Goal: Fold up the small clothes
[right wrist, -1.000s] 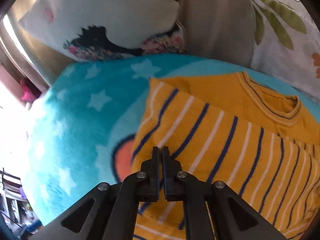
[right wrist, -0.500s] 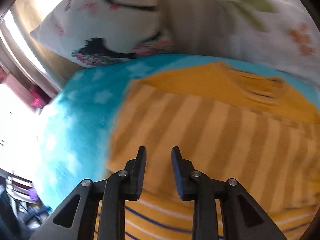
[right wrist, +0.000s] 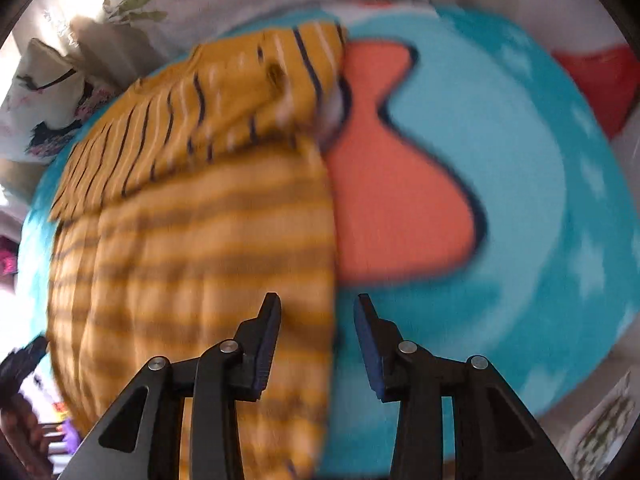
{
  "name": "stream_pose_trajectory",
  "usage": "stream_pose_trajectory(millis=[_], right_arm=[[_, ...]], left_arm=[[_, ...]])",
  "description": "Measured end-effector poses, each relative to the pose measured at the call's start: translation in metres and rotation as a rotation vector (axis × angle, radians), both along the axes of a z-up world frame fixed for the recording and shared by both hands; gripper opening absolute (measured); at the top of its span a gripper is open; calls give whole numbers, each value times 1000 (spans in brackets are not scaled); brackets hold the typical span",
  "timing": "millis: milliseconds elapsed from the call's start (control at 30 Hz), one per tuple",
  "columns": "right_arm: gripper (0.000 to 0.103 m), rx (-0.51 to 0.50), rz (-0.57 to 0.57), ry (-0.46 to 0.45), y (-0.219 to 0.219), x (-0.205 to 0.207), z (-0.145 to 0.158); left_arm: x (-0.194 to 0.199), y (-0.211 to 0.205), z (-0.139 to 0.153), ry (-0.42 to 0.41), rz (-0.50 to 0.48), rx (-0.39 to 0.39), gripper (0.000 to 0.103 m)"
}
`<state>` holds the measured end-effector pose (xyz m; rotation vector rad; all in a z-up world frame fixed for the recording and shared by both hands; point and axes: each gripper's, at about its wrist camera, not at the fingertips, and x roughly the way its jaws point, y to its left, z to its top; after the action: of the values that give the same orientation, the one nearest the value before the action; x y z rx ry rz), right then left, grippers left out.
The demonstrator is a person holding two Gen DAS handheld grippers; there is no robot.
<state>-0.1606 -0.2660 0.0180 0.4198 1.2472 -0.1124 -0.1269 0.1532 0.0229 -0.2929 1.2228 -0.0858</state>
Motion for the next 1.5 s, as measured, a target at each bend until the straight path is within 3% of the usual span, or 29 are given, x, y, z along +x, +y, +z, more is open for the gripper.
stream_pose_trajectory(millis=[200, 367, 533, 600, 733, 900, 933, 967, 1000, 1067, 1300, 1500], right_arm=[[42, 189, 78, 3, 8, -35, -2], [43, 237, 176, 47, 18, -50, -5], [45, 334, 249, 116, 38, -63, -20], [46, 438, 239, 132, 43, -64, -30], [76, 650, 185, 146, 38, -64, -46], [77, 609, 161, 200, 50, -59, -63], [67, 603, 169, 211, 51, -59, -66], [37, 609, 190, 221, 49, -60, -67], [24, 608, 209, 229, 51, -60, -66], [10, 599, 272, 223, 57, -63, -60], [9, 612, 385, 65, 56, -62, 2], [9, 632, 297, -108, 32, -13, 38]], left_arm=[[-36, -29, -1, -31, -41, 131, 64], [-59, -36, -2, -26, -5, 143, 64], [-70, -34, -11, 3, 60, 90, 65], [-69, -36, -13, 10, 82, 56, 65], [-76, -29, -19, 40, 111, -1, 65], [-85, -31, -25, 71, 117, -45, 61], [-89, -32, -27, 80, 112, -68, 38], [-91, -32, -29, 95, 106, -91, 22], [-93, -33, -31, 114, 104, -103, 5], [-98, -30, -26, 113, 127, -102, 5], [-98, -14, 27, 8, 184, -182, 5], [-39, -15, 65, -107, 150, -193, 5]])
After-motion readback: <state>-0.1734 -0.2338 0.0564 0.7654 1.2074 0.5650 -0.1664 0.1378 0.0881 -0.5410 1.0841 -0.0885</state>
